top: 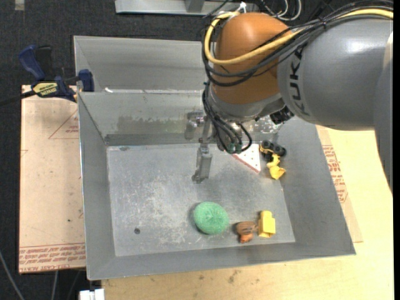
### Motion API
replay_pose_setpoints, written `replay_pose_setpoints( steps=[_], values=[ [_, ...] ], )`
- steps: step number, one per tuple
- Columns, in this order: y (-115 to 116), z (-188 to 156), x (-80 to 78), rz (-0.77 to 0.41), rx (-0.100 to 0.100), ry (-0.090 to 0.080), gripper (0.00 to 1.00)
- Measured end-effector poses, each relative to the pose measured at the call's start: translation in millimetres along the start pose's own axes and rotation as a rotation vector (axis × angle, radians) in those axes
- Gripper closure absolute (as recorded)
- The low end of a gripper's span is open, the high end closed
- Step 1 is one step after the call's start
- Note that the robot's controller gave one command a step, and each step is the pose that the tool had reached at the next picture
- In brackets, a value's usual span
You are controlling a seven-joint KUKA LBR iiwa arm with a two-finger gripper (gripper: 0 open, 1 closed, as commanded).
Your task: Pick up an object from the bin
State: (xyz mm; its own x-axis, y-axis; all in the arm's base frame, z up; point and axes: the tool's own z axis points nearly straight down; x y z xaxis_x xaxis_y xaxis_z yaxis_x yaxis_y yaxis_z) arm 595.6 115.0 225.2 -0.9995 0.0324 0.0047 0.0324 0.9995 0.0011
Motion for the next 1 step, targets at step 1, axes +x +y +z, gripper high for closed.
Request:
replay_pose_setpoints(
  steps=[1],
  values=[
    [-5.3,-41.6,36.0,0.009,0.003,-0.004,0.00]
  ],
)
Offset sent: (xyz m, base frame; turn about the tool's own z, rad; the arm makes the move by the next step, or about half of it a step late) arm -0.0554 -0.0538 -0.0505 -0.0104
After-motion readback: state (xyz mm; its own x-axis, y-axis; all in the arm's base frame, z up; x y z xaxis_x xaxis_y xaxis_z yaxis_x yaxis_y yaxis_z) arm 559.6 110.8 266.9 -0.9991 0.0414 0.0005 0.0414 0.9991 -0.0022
